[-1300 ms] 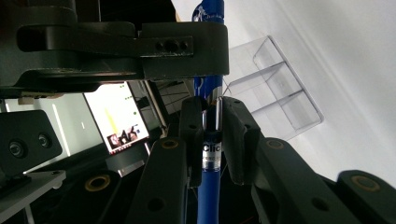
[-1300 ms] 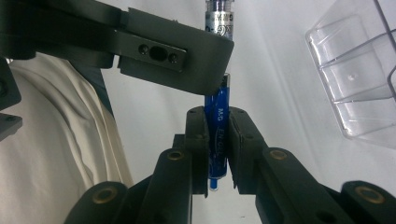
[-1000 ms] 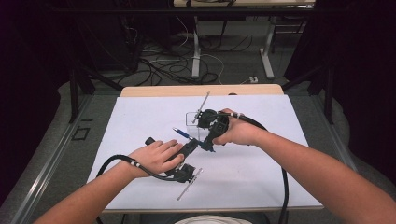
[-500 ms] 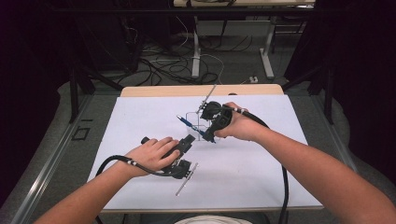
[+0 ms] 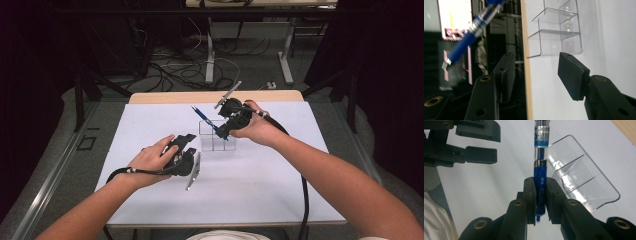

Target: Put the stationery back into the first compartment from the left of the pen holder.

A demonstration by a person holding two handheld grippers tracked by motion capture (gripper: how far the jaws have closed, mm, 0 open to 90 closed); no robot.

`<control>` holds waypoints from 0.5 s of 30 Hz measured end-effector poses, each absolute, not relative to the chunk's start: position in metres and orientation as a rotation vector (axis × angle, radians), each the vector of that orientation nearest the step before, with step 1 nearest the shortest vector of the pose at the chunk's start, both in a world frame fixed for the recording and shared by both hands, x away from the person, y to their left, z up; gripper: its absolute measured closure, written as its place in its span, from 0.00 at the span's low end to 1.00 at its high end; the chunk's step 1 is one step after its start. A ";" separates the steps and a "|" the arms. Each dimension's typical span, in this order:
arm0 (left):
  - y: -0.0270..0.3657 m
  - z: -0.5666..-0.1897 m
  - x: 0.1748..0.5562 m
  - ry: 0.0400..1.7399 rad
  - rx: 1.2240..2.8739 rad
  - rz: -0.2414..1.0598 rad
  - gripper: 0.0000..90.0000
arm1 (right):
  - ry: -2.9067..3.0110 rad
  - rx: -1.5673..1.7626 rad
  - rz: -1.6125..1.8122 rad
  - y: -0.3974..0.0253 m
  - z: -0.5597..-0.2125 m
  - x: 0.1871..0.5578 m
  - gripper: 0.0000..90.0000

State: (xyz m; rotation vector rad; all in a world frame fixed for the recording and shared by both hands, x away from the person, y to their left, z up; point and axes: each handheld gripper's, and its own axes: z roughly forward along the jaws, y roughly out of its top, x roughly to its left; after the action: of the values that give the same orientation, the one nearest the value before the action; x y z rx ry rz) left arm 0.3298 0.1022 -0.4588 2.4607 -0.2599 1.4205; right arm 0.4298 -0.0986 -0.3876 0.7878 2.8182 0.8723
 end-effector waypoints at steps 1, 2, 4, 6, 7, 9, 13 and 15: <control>0.103 -0.457 0.332 -0.201 2.467 1.386 0.53 | 2.801 0.794 0.890 -0.099 -0.388 0.431 0.89; 0.105 -0.455 0.335 -0.154 2.472 1.363 0.52 | 2.795 0.808 0.902 -0.100 -0.388 0.431 0.89; 0.108 -0.452 0.338 -0.036 2.455 1.308 0.50 | 2.769 0.806 0.926 -0.100 -0.388 0.433 0.89; 0.112 -0.448 0.342 0.067 2.444 1.258 0.48 | 2.737 0.814 0.955 -0.101 -0.389 0.434 0.89; 0.113 -0.447 0.344 0.118 2.423 1.220 0.48 | 2.735 0.816 0.957 -0.101 -0.388 0.434 0.89; 0.117 -0.443 0.349 0.205 2.405 1.147 0.45 | 2.716 0.835 0.973 -0.102 -0.387 0.434 0.89; 0.124 -0.435 0.358 0.377 2.371 0.960 0.36 | 2.662 0.855 1.018 -0.105 -0.384 0.435 0.89; 0.127 -0.432 0.361 0.442 2.332 0.892 0.32 | 2.638 0.876 1.037 -0.107 -0.381 0.436 0.89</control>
State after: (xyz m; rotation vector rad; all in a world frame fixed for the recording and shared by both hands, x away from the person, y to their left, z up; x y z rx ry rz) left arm 0.3613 0.1274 -0.4323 2.3322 0.4419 0.8922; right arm 0.4363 -0.1066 -0.3815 0.8760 2.6377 1.0373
